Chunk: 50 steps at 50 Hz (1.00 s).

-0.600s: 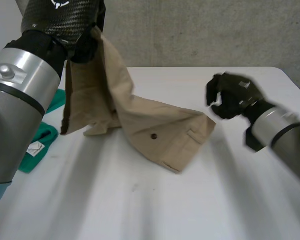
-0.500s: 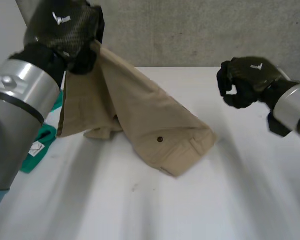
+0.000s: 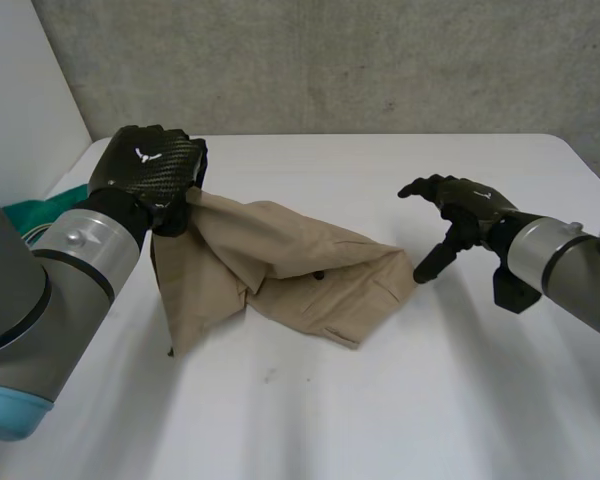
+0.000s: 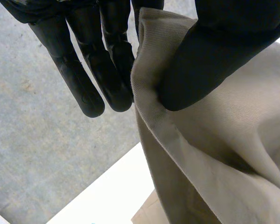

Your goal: Fold the laundry.

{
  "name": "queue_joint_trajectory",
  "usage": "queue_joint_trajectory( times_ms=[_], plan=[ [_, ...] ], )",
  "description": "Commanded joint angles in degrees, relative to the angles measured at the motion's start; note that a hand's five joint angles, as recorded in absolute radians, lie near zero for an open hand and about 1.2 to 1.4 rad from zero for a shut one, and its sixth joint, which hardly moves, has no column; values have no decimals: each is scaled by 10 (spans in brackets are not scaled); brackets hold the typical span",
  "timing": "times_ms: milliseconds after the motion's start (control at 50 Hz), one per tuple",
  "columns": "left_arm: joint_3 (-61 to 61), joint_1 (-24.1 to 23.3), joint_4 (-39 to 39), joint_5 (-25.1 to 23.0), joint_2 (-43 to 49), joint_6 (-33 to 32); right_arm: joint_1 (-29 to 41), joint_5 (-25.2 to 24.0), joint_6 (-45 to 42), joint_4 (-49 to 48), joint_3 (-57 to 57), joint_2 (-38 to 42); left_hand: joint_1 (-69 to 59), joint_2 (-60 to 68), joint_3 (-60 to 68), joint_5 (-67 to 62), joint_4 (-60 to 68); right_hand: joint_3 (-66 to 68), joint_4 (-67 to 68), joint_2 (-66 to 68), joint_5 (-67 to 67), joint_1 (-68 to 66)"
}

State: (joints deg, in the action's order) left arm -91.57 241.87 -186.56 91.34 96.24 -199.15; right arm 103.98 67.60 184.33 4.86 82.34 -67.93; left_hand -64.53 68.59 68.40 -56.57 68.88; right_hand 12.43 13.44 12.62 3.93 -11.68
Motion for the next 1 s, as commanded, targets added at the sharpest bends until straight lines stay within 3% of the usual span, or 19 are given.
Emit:
queue_joint_trajectory(
  times_ms=[20, 120, 220, 260, 280, 300, 400, 480, 560, 640, 820, 940, 1000],
  plan=[
    [-14, -5, 1, 0, -36, 0, 23, 3, 18, -9, -69, 89, -155, 114, 116, -134, 111, -24, -34, -26, -39, 17],
    [-18, -4, 1, 1, -53, 0, 54, 5, 30, -7, -130, 157, -155, 114, 116, -134, 111, -17, -27, -19, -32, 9],
    [-19, -3, 0, 1, -74, 0, 61, 3, 73, -5, -185, 227, -155, 114, 116, -134, 111, 129, 119, 127, 114, -137],
    [-18, -3, -1, 1, -78, 1, 61, 1, 86, -5, -198, 242, -155, 114, 116, -134, 111, 262, 252, 260, 247, -269],
    [-18, -2, -2, 0, -81, 0, 63, 3, 89, -4, -210, 250, -155, 114, 116, -134, 111, 517, 507, 515, 502, -525],
    [-18, -1, -2, 1, -82, 0, 63, 5, 89, -4, -215, 252, -155, 114, 116, -134, 111, 674, 664, 672, 659, -682],
    [-15, 6, -3, 1, -82, -3, 55, 21, 65, 4, -223, 208, -155, 114, 116, -134, 111, 676, 666, 674, 661, -683],
    [-14, 21, -3, 0, -82, -4, 52, 17, -26, 33, -220, 93, -155, 114, 116, -134, 111, 676, 666, 674, 661, -683],
    [-9, 31, 1, -1, -85, -4, 50, 7, -233, 139, -224, -17, -155, 114, 116, -134, 111, 676, 666, 674, 661, -683],
    [-6, 30, 1, -1, -106, -3, 55, 17, -381, 217, -227, -66, -155, 114, 116, -134, 111, 676, 666, 674, 661, -683],
    [-2, 33, -3, 1, -134, -4, 56, 42, -421, 291, -227, -147, -155, 114, 116, -134, 111, 676, 666, 674, 661, -683],
    [-3, 38, -3, -1, -110, -5, 52, 46, -465, 327, -212, -124, -155, 114, 116, -134, 111, 676, 666, 674, 661, -683],
    [3, 38, -3, -5, -43, -7, 52, 47, -494, 333, -207, -85, -155, 114, 116, -134, 111, 676, 666, 674, 661, -683]
  ],
)
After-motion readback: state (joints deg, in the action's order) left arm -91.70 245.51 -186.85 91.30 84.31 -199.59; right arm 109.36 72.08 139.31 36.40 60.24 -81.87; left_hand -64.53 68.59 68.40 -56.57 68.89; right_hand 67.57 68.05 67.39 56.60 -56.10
